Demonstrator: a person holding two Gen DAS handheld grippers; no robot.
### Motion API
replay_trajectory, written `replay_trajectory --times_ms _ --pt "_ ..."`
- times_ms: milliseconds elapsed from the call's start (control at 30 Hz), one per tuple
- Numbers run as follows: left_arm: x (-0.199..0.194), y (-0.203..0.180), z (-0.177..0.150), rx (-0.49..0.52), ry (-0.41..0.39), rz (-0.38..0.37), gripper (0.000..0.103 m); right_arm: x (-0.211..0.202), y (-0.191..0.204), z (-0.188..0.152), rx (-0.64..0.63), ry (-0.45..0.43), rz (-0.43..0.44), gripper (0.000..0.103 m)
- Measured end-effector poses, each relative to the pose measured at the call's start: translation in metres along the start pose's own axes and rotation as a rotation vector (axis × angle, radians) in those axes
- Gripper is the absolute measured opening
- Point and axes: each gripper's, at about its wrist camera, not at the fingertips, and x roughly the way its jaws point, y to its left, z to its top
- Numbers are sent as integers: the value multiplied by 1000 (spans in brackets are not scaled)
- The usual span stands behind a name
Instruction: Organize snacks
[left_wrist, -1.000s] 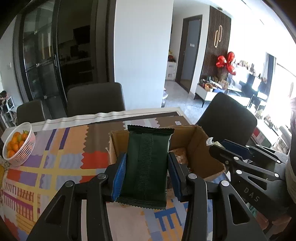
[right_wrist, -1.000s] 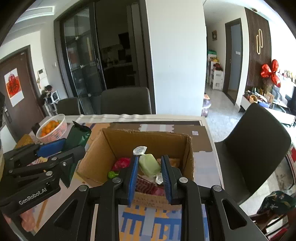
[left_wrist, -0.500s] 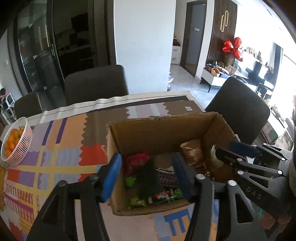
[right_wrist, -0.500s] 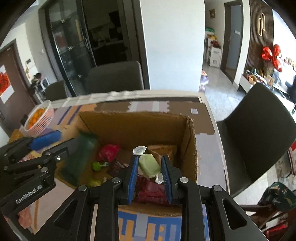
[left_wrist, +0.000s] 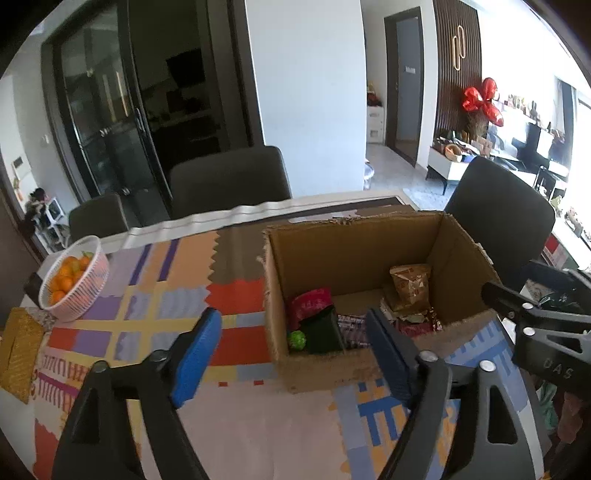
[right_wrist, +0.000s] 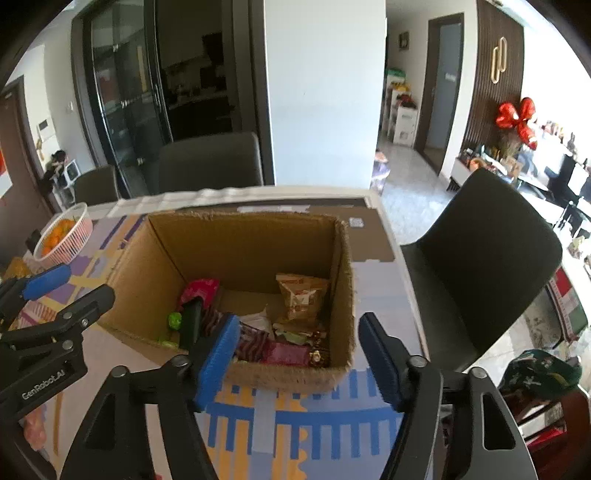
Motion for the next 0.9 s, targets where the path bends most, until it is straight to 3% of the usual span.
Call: replay_trajectory --times_ms 200,500,900 --pt "-37 -2 -25 -4 -45 13 91 -42 0 -20 6 -84 -10 84" --pt "-100 0 -71 -28 -154 44 103 -98 4 -72 12 -175 -20 86" --pt "-157 -1 -119 -76 -191 -35 103 -163 13 -137 -6 -284 -52 90"
